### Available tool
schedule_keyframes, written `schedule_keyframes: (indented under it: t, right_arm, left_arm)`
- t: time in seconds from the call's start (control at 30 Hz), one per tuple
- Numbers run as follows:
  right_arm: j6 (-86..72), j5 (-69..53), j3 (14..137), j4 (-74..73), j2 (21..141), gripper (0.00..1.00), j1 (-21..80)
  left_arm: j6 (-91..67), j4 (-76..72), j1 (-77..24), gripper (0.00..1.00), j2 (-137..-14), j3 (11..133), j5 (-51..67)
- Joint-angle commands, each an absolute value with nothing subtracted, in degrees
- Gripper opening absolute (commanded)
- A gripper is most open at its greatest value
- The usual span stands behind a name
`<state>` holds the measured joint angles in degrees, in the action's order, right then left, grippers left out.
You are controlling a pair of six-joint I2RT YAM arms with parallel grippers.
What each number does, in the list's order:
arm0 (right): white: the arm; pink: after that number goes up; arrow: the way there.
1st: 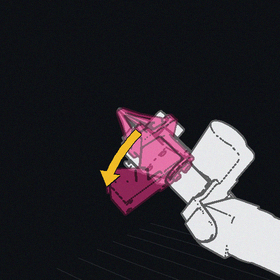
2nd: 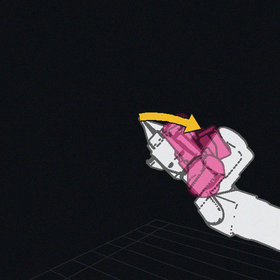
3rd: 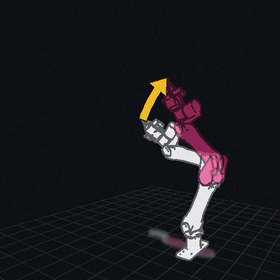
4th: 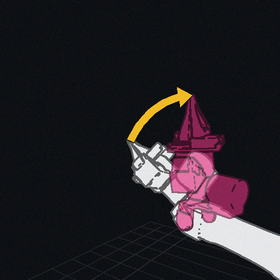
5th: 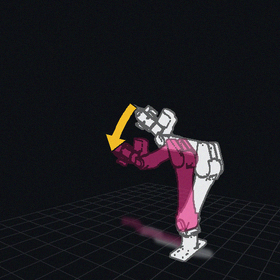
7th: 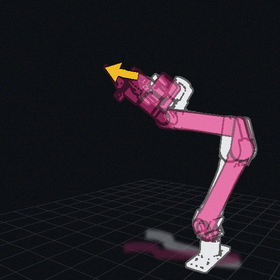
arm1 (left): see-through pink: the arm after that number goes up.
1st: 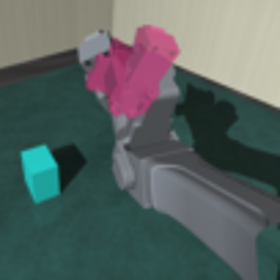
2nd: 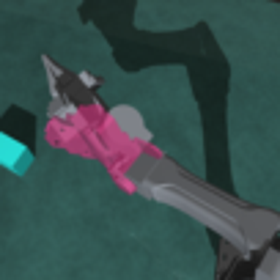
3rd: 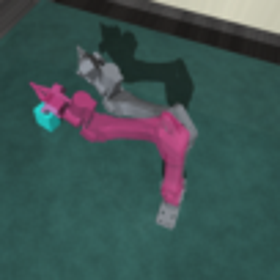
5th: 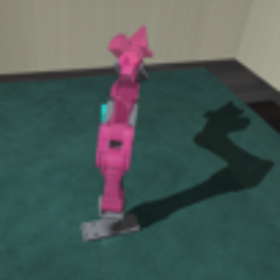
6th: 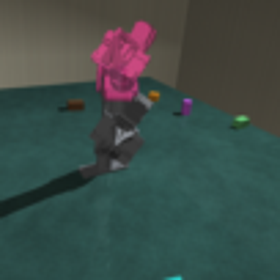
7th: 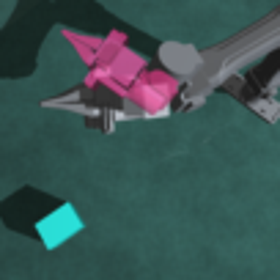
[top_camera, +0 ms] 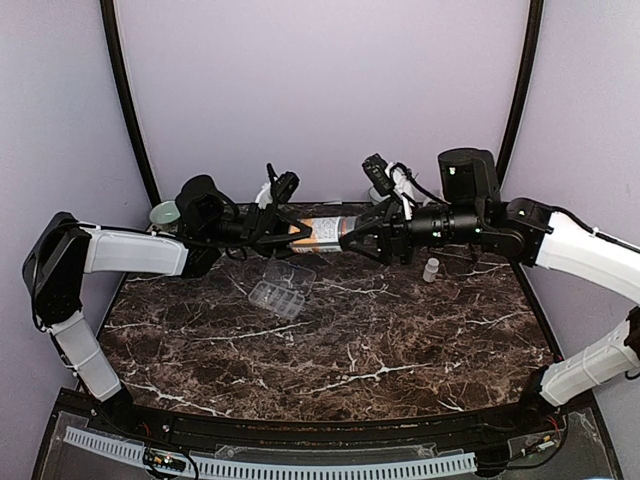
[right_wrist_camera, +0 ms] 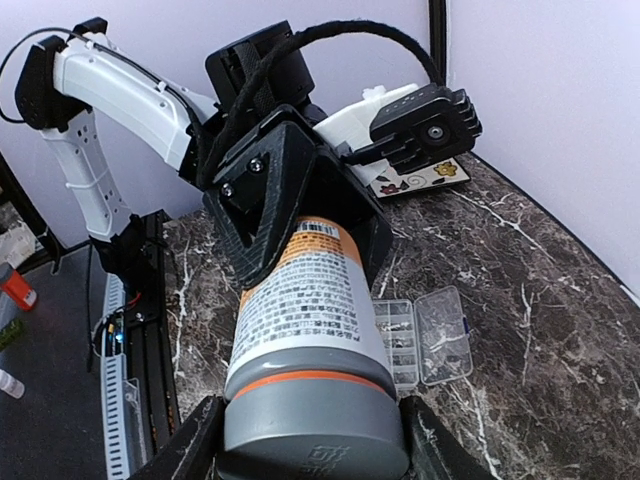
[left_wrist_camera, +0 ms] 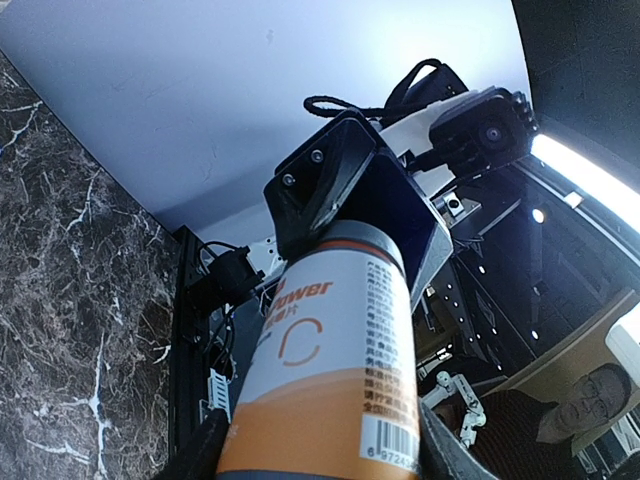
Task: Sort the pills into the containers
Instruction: Pass from the right arm to the left
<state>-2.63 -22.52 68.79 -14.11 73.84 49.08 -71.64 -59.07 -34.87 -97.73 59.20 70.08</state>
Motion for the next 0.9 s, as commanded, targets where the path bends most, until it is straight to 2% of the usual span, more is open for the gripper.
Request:
schedule_keyframes:
  t: [0.0,0.13,0.27,0.43,0.53,0.87]
  right_arm:
    - [5.73,-2.71,64.08,-19.97,72.83,0.05,52.09]
    - [9.42,6.97,61.30,-16.83,71.23,0.04,55.25]
    - [12.96,15.19,58.94,-13.63,70.43,0.07,57.17]
    - [12.66,15.97,59.50,-13.36,70.23,0.32,57.44]
    - [11.79,15.16,60.12,-12.94,69.68,0.44,57.48]
    - [9.41,13.17,61.74,-13.00,69.00,0.65,57.48]
  left_arm:
    - [-75.98,-62.44,-33.22,0.15,-96.02,62.14,69.32]
    - [-77.50,-64.11,-33.18,0.14,-96.26,62.06,70.40]
    - [-78.49,-65.10,-33.22,0.13,-96.43,62.07,71.12]
    - [-78.81,-65.67,-33.22,0.12,-96.65,61.96,71.51]
    - [-78.08,-64.74,-33.22,0.12,-96.47,61.96,71.67]
    - [-74.91,-61.18,-33.22,0.10,-96.07,61.82,72.26]
